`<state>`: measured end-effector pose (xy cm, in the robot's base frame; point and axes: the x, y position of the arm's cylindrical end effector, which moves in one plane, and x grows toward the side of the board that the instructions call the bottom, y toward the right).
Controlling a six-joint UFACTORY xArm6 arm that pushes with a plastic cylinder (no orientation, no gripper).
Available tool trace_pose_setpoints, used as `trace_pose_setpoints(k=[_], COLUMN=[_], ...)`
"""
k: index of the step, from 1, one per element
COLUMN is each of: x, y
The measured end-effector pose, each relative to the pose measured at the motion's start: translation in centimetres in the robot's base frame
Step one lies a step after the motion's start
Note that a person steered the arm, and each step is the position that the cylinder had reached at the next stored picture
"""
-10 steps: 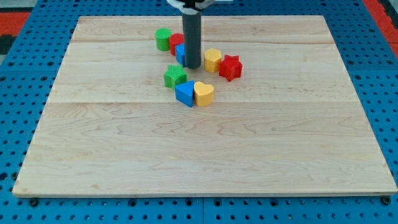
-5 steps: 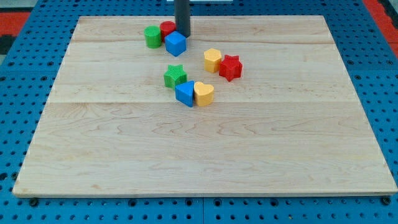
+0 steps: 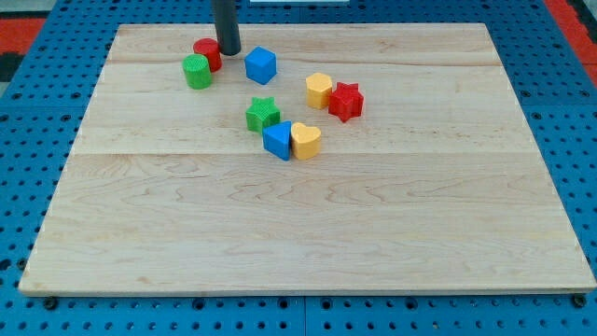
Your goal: Move the blue cube towards the top right of the board
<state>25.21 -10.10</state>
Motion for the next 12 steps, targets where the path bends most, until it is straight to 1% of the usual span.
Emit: trace_pose_setpoints(k=[1, 2, 3, 4, 5, 6, 7, 8, 9, 10, 11, 12], x=[-0.8, 0.1, 4.5, 3.1, 0.8, 0.7, 4.3, 7.6, 6.6, 4.2, 0.9, 0.0], y=[3.0, 3.4, 2.1, 3.6, 9.5, 6.3, 3.3, 3.7, 9.8, 14.0, 16.9, 19.5])
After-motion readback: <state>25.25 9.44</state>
